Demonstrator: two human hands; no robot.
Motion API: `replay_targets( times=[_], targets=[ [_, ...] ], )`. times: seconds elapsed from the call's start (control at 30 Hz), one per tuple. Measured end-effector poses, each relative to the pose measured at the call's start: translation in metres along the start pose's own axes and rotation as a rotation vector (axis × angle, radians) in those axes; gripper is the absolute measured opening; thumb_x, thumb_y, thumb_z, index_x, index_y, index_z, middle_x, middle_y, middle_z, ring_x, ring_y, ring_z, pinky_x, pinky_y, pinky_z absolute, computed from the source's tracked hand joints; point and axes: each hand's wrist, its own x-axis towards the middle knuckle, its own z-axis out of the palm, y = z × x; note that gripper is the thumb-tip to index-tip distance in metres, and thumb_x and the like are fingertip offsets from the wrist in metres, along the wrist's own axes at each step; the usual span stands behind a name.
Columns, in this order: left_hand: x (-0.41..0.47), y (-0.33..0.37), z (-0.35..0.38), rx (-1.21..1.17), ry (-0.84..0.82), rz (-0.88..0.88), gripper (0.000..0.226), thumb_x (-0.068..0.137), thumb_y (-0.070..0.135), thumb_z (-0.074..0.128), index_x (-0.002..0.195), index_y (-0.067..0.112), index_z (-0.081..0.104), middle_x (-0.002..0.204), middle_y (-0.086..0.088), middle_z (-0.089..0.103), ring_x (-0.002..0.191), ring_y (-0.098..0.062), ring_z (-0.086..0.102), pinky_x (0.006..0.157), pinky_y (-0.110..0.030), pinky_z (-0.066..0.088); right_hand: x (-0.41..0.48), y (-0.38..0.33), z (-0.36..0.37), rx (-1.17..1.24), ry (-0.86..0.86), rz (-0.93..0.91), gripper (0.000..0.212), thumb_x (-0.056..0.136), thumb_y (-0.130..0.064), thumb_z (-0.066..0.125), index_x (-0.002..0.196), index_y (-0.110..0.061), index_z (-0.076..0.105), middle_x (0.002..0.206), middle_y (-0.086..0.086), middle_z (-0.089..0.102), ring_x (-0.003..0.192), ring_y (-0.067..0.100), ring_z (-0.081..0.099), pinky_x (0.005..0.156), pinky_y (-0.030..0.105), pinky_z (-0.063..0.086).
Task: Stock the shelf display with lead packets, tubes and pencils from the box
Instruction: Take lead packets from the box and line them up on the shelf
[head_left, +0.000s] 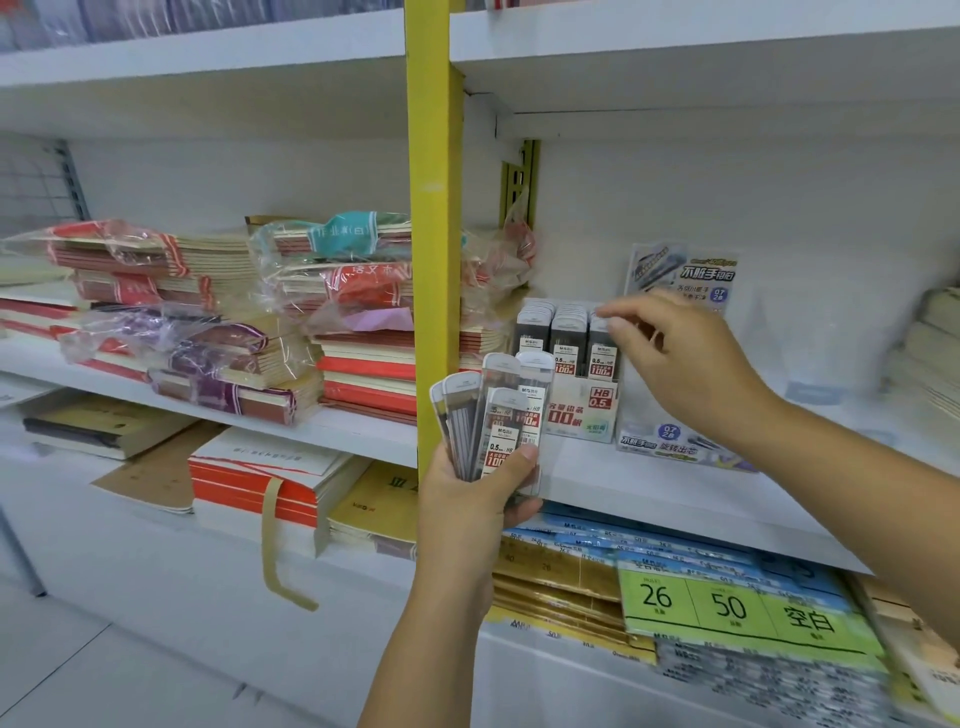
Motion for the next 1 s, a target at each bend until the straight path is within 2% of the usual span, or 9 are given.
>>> replay_targets(
  times=[0.1, 0.23, 0.33, 0.43, 0.57, 0.67, 0.77, 0.9, 1.0],
  targets=[
    [-0.003, 0.003, 0.002, 0.005, -0.01, -0.002, 0.031, 0.079, 0.016, 0.081, 0.101, 0.033, 0.066, 0.087, 0.009, 0.077, 0.079, -0.011, 0.075, 0.056, -0.022, 0.057, -0.015, -0.027, 0.003, 0.422, -0.213, 0.113, 0.021, 0.093, -0.034, 0.057, 0.114, -0.039, 0.061, 0.089, -0.015, 0.071, 0.078, -0.005, 0.064, 0.068, 0.012, 0.051],
    [-0.007, 0.003, 0.003, -0.001, -0.013, -0.013, 0.028, 0.08, 0.019, 0.081, 0.099, 0.034, 0.068, 0.09, 0.008, 0.077, 0.082, -0.012, 0.075, 0.056, -0.022, 0.056, -0.018, -0.041, 0.014, 0.554, -0.348, 0.153, 0.022, 0.093, -0.021, 0.063, 0.112, -0.032, 0.059, 0.086, 0.001, 0.074, 0.07, 0.008, 0.066, 0.063, 0.025, 0.056],
    [-0.007, 0.004, 0.0, -0.039, 0.019, -0.028, 0.028, 0.08, 0.02, 0.081, 0.101, 0.033, 0.068, 0.092, 0.007, 0.077, 0.087, -0.012, 0.075, 0.056, -0.024, 0.058, -0.006, -0.04, 0.008, 0.558, -0.202, 0.146, 0.025, 0.091, -0.015, 0.064, 0.101, -0.037, 0.059, 0.087, -0.002, 0.075, 0.075, 0.016, 0.07, 0.064, 0.031, 0.058],
    [-0.002, 0.005, -0.007, -0.038, 0.077, -0.024, 0.026, 0.081, 0.022, 0.081, 0.101, 0.033, 0.068, 0.085, 0.009, 0.076, 0.078, -0.008, 0.075, 0.054, -0.022, 0.056, 0.016, -0.037, -0.002, 0.603, 0.056, 0.121, 0.029, 0.092, -0.013, 0.062, 0.094, -0.041, 0.053, 0.092, -0.001, 0.072, 0.083, 0.02, 0.07, 0.067, 0.036, 0.059],
    [0.003, 0.006, -0.012, -0.007, 0.084, -0.015, 0.018, 0.084, 0.028, 0.078, 0.095, 0.039, 0.069, 0.069, 0.009, 0.07, 0.056, -0.003, 0.062, 0.047, -0.018, 0.048, 0.035, -0.034, 0.007, 0.342, 0.092, -0.026, 0.027, 0.091, -0.014, 0.062, 0.096, -0.039, 0.051, 0.092, -0.012, 0.064, 0.082, 0.008, 0.066, 0.07, 0.032, 0.058],
    [0.004, 0.006, -0.013, -0.026, 0.07, -0.023, 0.019, 0.086, 0.024, 0.074, 0.088, 0.043, 0.071, 0.066, 0.007, 0.066, 0.054, -0.004, 0.055, 0.044, -0.018, 0.044, 0.039, -0.029, 0.025, 0.193, 0.005, -0.074, 0.026, 0.089, -0.014, 0.064, 0.099, -0.035, 0.052, 0.089, -0.019, 0.059, 0.079, -0.001, 0.061, 0.067, 0.019, 0.049],
    [0.006, 0.006, -0.015, -0.04, 0.079, -0.047, 0.012, 0.088, 0.021, 0.066, 0.091, 0.033, 0.069, 0.071, 0.003, 0.066, 0.056, -0.006, 0.053, 0.042, -0.018, 0.04, 0.041, -0.019, 0.038, 0.155, -0.041, -0.021, 0.027, 0.088, -0.018, 0.067, 0.102, -0.034, 0.05, 0.088, -0.018, 0.058, 0.072, -0.003, 0.057, 0.061, 0.01, 0.042],
    [0.007, 0.008, -0.018, -0.006, 0.064, -0.033, 0.016, 0.091, 0.023, 0.064, 0.104, 0.032, 0.066, 0.077, 0.006, 0.071, 0.061, -0.005, 0.059, 0.045, -0.019, 0.044, 0.042, -0.014, 0.049, 0.091, -0.088, -0.043, 0.024, 0.086, -0.017, 0.069, 0.101, -0.029, 0.054, 0.091, -0.011, 0.059, 0.081, 0.007, 0.058, 0.072, 0.025, 0.05],
    [0.007, 0.009, -0.02, 0.011, 0.045, -0.024, 0.019, 0.092, 0.024, 0.066, 0.109, 0.032, 0.065, 0.083, 0.005, 0.074, 0.066, -0.006, 0.066, 0.05, -0.022, 0.049, 0.044, -0.011, 0.054, -0.178, -0.048, -0.164, 0.021, 0.084, -0.022, 0.07, 0.103, -0.021, 0.062, 0.101, -0.001, 0.059, 0.101, 0.018, 0.049, 0.084, 0.028, 0.038]
  ],
)
